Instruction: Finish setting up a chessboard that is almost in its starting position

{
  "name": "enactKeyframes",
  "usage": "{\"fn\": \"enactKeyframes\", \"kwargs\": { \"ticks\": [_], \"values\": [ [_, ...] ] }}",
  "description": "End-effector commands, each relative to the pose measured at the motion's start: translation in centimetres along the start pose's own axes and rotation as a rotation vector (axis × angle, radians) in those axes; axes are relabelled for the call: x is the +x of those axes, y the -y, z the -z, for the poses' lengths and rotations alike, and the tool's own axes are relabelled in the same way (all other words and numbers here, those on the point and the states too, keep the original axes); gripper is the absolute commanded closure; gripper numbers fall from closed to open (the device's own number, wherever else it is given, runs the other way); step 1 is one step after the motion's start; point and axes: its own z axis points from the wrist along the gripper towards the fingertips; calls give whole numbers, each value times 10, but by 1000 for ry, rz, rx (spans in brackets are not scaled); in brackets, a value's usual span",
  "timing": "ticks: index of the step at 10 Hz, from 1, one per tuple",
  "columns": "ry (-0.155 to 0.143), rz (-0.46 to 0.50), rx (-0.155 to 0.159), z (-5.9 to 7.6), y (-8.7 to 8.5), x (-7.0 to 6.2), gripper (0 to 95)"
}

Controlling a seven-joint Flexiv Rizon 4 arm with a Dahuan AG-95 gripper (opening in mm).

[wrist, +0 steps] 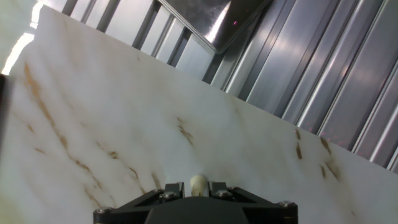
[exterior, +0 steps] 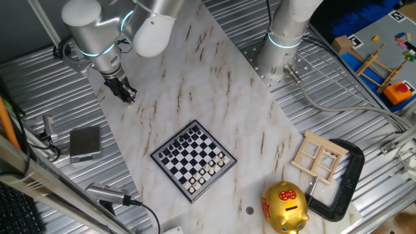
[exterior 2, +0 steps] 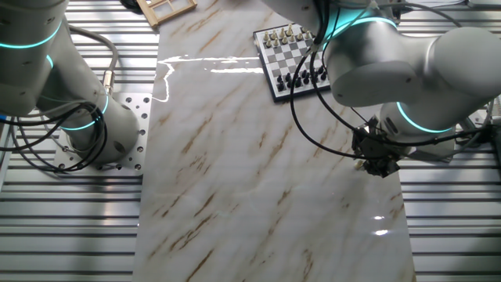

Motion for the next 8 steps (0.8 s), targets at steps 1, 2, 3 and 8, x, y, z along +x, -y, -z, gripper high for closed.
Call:
{"fn": "enactKeyframes", "kwargs": {
  "ticks": [1,2,3,8],
  "values": [
    [0,0,1,0,0,1,760],
    [-1,-2,2,0,0,1,760],
    [-1,-2,2,0,0,1,760],
    [1,-2,4,-3,1,1,760]
  ]
}}
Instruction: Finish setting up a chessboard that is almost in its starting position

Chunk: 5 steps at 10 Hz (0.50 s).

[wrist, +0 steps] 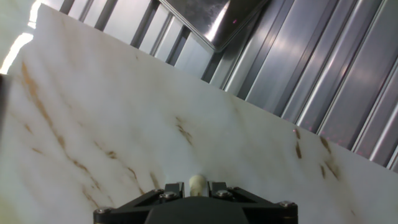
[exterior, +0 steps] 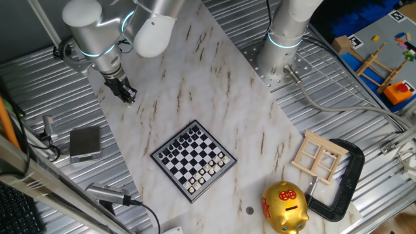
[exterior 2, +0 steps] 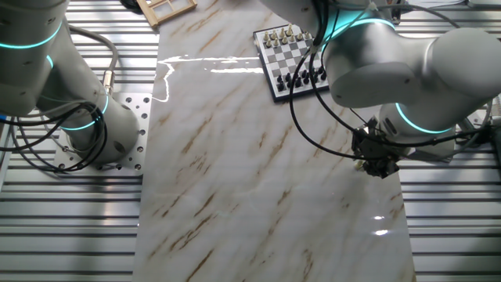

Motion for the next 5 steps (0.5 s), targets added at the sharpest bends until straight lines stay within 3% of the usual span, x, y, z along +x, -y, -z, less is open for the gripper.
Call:
{"fn": "enactKeyframes", "kwargs": {
  "ticks": [1,5],
  "values": [
    [2,0,1,0,0,0,950],
    [3,-2,1,0,0,1,950]
  ]
}}
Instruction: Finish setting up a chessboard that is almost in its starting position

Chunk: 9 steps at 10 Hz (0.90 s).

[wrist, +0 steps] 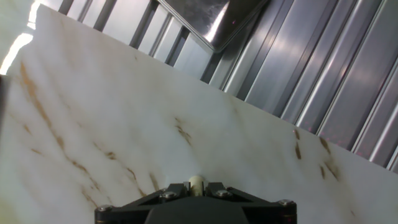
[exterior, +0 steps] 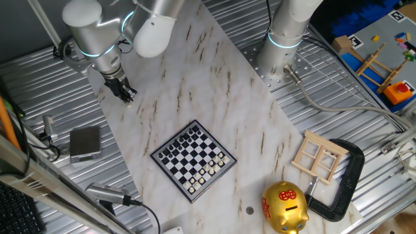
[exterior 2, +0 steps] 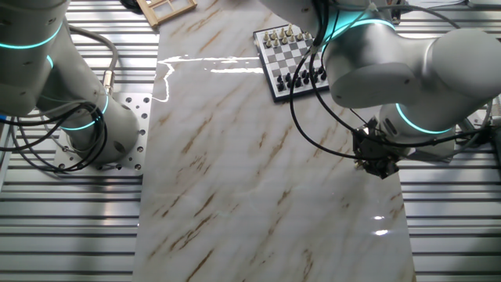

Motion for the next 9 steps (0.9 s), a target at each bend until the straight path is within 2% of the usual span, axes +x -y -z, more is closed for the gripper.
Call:
{"fn": "enactKeyframes", "kwargs": {
  "ticks": [1,3,9],
  "values": [
    [2,2,-1,1,0,1,950],
    [1,2,0,5,-2,2,950],
    [-2,-7,0,42,-15,17,950]
  ]
}}
